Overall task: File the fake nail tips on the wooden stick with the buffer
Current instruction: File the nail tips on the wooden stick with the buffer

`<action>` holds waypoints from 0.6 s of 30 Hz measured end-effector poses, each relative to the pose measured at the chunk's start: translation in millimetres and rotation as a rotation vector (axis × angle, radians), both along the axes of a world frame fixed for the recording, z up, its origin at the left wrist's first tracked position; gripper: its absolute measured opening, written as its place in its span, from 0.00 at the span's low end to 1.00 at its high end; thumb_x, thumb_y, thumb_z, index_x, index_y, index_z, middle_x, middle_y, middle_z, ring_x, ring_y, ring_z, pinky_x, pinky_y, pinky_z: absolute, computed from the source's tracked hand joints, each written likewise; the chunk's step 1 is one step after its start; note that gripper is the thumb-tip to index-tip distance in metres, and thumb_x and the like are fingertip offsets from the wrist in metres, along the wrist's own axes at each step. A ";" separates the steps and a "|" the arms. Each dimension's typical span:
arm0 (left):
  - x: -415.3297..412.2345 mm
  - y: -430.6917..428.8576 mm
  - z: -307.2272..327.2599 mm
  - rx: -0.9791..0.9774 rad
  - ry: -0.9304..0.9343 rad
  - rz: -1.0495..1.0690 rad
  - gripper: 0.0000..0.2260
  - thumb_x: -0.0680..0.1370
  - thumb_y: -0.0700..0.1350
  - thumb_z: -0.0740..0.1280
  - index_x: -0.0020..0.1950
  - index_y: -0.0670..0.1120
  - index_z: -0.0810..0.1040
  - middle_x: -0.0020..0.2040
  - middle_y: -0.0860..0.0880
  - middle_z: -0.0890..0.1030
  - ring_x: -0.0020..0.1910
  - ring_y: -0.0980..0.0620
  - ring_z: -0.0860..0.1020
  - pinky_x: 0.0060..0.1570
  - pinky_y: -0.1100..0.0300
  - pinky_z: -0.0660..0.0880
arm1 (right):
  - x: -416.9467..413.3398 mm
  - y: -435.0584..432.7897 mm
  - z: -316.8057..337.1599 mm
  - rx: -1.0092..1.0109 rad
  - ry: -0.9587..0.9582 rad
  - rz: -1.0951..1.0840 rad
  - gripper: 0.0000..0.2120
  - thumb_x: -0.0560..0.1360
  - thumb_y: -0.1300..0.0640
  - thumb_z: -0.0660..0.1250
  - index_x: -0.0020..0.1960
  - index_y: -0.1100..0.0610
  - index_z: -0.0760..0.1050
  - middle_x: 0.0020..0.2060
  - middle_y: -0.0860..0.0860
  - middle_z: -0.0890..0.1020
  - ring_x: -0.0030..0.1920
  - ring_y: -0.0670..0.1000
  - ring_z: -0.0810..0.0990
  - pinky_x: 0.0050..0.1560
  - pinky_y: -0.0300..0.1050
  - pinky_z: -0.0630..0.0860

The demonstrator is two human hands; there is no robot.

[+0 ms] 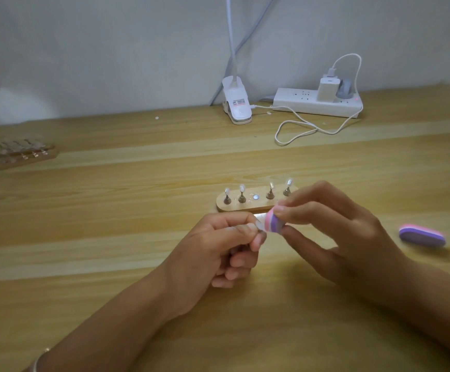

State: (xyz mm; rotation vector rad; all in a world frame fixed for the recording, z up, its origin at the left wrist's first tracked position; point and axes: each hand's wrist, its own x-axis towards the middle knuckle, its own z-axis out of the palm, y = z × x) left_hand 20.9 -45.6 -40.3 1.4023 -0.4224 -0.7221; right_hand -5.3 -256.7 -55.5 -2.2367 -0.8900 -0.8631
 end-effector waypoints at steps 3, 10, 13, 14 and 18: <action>-1.0 0.0 0.6 -0.029 0.004 -0.021 0.10 0.77 0.45 0.60 0.37 0.47 0.73 0.27 0.52 0.66 0.24 0.55 0.63 0.21 0.67 0.58 | -4.6 4.6 -0.4 0.033 -0.020 0.030 0.08 0.78 0.63 0.68 0.53 0.65 0.83 0.47 0.59 0.81 0.49 0.54 0.83 0.50 0.47 0.79; -1.4 -1.2 0.7 -0.063 -0.079 0.026 0.10 0.78 0.44 0.60 0.37 0.47 0.75 0.28 0.51 0.69 0.27 0.55 0.65 0.22 0.65 0.61 | 6.5 -8.2 5.1 0.099 0.043 -0.077 0.06 0.77 0.63 0.70 0.52 0.64 0.82 0.47 0.56 0.81 0.48 0.50 0.81 0.52 0.43 0.77; -2.0 -3.5 -3.0 -0.025 -0.252 0.141 0.10 0.78 0.43 0.62 0.40 0.44 0.80 0.32 0.49 0.75 0.30 0.54 0.69 0.23 0.64 0.65 | 4.5 -8.7 7.0 0.133 0.067 -0.059 0.07 0.77 0.63 0.71 0.55 0.62 0.81 0.49 0.56 0.81 0.50 0.50 0.81 0.55 0.41 0.77; -1.9 -4.2 -4.1 -0.014 -0.300 0.164 0.10 0.78 0.42 0.63 0.41 0.44 0.81 0.33 0.48 0.76 0.30 0.53 0.69 0.23 0.63 0.65 | 1.9 -6.5 5.9 0.111 0.069 -0.016 0.07 0.78 0.63 0.70 0.56 0.62 0.81 0.50 0.56 0.81 0.52 0.50 0.82 0.56 0.40 0.76; -3.1 -5.4 -5.1 0.001 -0.384 0.183 0.09 0.78 0.42 0.63 0.41 0.45 0.81 0.32 0.50 0.75 0.30 0.51 0.68 0.24 0.63 0.66 | 0.0 -4.5 5.3 0.006 0.059 0.070 0.10 0.79 0.63 0.66 0.57 0.64 0.81 0.51 0.57 0.82 0.53 0.53 0.82 0.55 0.46 0.78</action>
